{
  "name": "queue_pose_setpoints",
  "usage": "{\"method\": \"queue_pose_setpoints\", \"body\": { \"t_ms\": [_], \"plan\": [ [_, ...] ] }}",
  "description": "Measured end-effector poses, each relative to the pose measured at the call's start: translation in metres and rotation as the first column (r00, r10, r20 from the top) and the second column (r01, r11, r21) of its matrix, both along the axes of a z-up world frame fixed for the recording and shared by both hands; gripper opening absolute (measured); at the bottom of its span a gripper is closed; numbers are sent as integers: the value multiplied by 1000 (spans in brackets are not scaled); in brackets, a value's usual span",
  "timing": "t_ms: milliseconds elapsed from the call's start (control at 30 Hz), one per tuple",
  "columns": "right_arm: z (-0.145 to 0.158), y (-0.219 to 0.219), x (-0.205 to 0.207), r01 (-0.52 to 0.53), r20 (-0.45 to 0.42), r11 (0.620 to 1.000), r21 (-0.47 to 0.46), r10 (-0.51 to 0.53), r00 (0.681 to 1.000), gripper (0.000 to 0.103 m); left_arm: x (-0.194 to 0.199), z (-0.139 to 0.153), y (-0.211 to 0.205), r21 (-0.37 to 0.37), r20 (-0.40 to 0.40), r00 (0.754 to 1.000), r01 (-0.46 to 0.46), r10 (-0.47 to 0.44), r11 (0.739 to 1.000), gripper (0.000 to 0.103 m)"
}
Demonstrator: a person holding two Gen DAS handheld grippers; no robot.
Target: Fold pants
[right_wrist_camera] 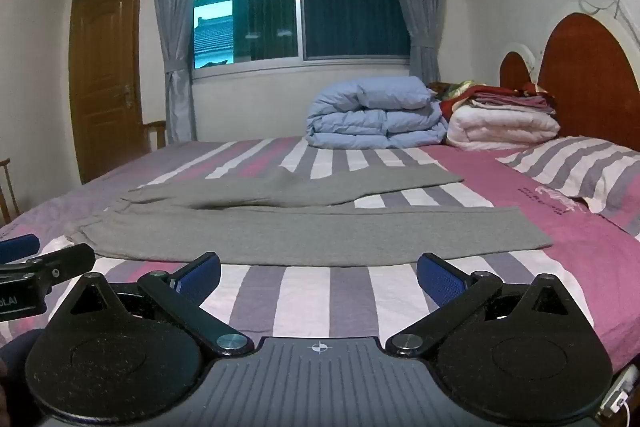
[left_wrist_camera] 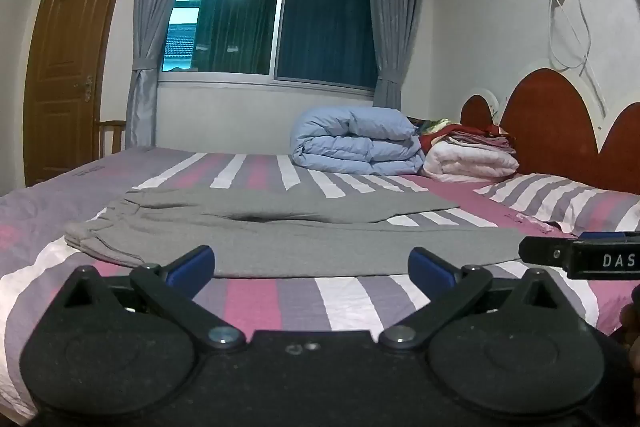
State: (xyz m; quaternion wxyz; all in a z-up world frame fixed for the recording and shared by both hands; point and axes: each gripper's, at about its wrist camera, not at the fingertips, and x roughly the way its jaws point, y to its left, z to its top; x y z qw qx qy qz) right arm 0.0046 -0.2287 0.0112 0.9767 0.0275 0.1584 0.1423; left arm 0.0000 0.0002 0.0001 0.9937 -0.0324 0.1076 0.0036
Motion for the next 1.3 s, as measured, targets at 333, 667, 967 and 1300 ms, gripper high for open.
{"method": "queue_pose_setpoints", "body": {
  "t_ms": [333,667,967,1300],
  "plan": [
    [-1,-1,1,-2,-1,1000,2,2,1000,103,0,0,0,7,1,1000,2,-2,1000,97],
    [-1,-1,1,-1,-1,1000,2,1,1000,103,0,0,0,9,1,1000,0,0,1000,97],
    [-1,-1,0,-2,-2,1000,3,2,1000,103,0,0,0,10,1,1000,2,-2,1000,97],
    [-1,-1,0,-2,-3,1000,2,2,1000,103,0,0,1,10,-1,1000,-1,1,1000,97]
  ]
}}
